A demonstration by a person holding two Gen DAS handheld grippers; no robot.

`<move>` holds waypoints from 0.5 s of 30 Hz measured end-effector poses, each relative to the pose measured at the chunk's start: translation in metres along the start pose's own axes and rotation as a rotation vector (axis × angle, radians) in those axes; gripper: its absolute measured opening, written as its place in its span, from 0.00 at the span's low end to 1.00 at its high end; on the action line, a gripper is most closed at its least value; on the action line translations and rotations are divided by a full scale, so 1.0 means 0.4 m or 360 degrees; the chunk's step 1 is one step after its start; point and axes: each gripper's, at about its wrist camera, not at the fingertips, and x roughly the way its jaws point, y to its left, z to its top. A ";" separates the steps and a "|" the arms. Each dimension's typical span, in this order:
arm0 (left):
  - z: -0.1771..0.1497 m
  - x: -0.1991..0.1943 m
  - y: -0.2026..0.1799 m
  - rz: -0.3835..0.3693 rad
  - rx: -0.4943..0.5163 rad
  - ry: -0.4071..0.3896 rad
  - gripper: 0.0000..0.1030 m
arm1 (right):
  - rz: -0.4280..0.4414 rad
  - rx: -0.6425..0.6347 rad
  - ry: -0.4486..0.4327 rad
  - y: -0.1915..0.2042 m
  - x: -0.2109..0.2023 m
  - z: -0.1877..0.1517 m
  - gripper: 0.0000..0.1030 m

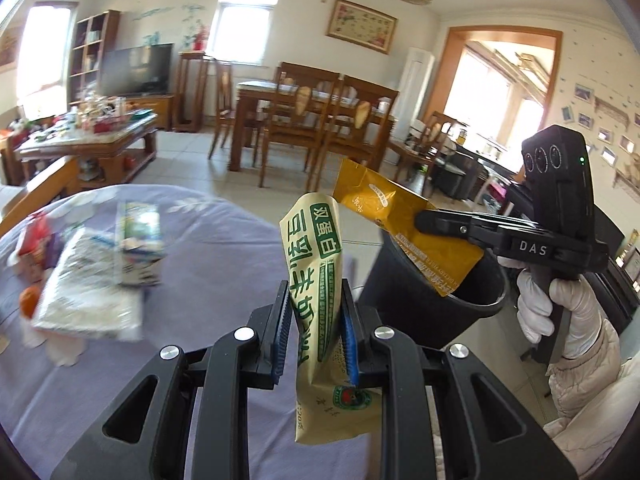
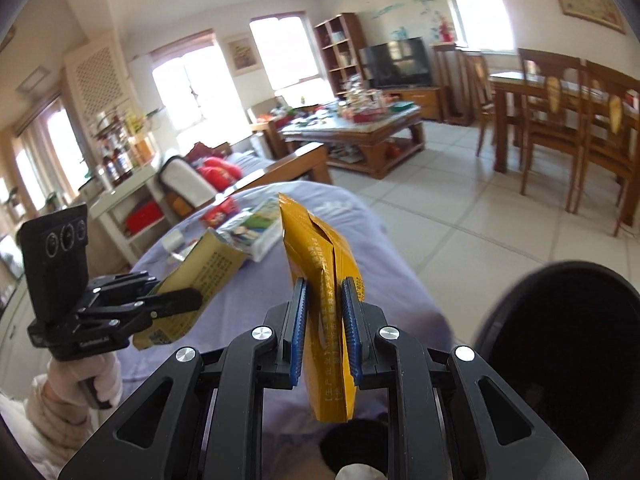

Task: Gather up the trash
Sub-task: 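Carry both wrappers over the black bin and open both tools to drop them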

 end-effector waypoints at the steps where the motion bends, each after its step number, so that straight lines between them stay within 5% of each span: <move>1: 0.008 0.021 -0.019 -0.0030 0.0017 0.0008 0.23 | -0.0029 0.0031 -0.0015 -0.028 -0.025 -0.010 0.18; 15: 0.067 0.315 -0.296 -0.0427 0.0212 0.0186 0.23 | -0.0356 0.0457 -0.0088 -0.390 -0.241 -0.203 0.18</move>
